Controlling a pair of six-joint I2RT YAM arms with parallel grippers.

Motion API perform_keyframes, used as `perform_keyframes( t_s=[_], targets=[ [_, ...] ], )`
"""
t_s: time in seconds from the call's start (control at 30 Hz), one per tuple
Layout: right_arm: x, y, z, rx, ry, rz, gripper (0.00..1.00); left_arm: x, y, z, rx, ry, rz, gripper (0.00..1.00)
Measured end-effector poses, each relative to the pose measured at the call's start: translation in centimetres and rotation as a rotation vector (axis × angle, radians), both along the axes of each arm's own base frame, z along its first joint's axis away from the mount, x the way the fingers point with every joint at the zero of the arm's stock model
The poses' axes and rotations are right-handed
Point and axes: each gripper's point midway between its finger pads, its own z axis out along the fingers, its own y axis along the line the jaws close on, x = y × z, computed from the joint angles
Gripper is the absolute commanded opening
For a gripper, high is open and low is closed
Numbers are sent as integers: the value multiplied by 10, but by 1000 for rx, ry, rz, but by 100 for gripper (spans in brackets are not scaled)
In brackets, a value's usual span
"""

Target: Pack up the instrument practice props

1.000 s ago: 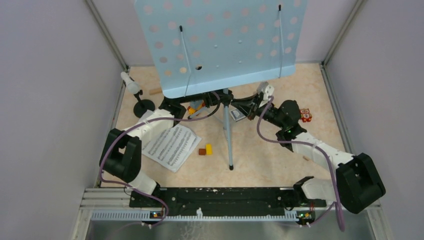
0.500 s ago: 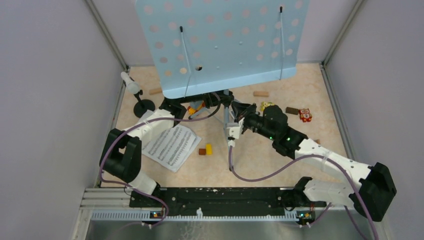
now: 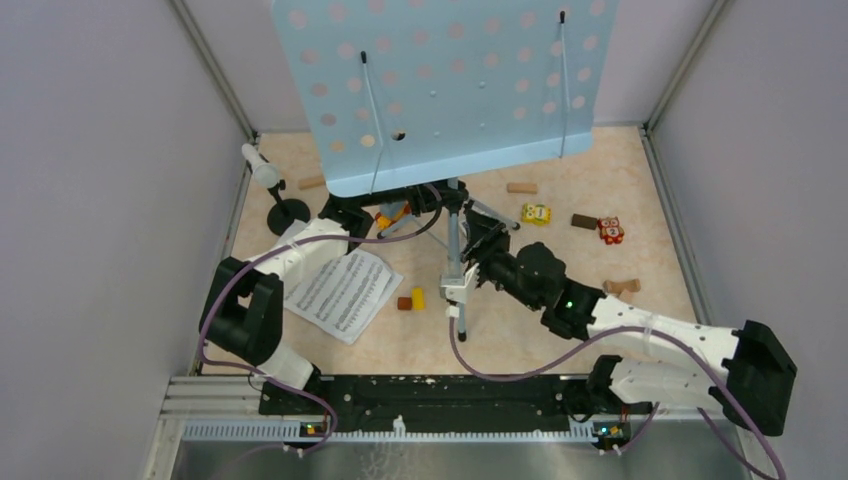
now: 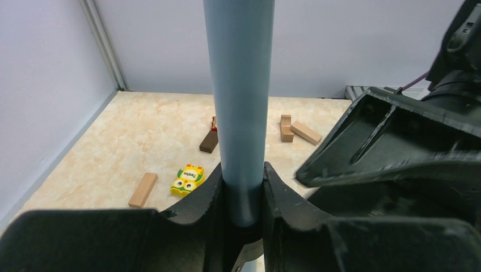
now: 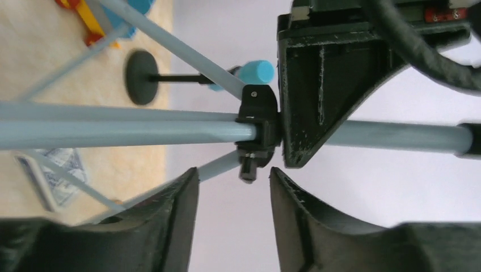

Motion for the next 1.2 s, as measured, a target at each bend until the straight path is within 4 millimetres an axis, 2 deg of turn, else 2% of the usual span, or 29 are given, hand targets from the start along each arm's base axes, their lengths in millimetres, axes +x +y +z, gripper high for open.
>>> perform_keyframes(
  t_s=[0.07, 0.17, 0.23, 0.3, 0.4, 0.5, 0.6, 0.7, 0.8, 0.87, 0.93, 1.0, 1.13, 1.2],
  targets=[
    [-14, -3, -4, 93, 66, 24, 61, 2, 0, 0, -1, 1, 13, 0],
    [-33, -16, 3, 313, 158, 54, 61, 5, 1, 0, -1, 0, 29, 0],
    [-42, -24, 12, 458, 204, 68, 61, 6, 1, 0, 0, 1, 31, 0],
    [-51, -34, 19, 627, 265, 87, 55, 6, 2, 0, 0, 1, 33, 0],
    [-55, -46, 13, 837, 387, 64, 55, 6, 2, 0, 1, 1, 34, 0],
    [-50, -58, -3, 1042, 533, -30, 63, 6, 2, 0, 0, 0, 34, 0],
    [-41, -73, -17, 1233, 647, -151, 63, 6, 2, 0, 1, 1, 34, 0],
    [-23, -93, -25, 1423, 762, -303, 63, 6, 2, 0, 1, 1, 34, 0],
    [9, -121, -15, 1639, 855, -446, 62, 6, 2, 0, 1, 1, 34, 0],
    [27, -130, -8, 1754, 960, -464, 60, 6, 2, 0, 1, 0, 35, 0],
    [41, -126, -8, 1841, 1132, -436, 57, 6, 2, 0, 1, -1, 35, 0],
    [48, -111, -15, 1902, 1341, -388, 56, 6, 2, 0, 1, -1, 35, 0],
    [40, -65, -25, 1930, 1791, -252, 55, 6, 2, 0, 2, 0, 37, 0],
    [32, -50, -16, 1930, 1965, -159, 54, 6, 2, 0, 2, 0, 38, 0]
  ],
)
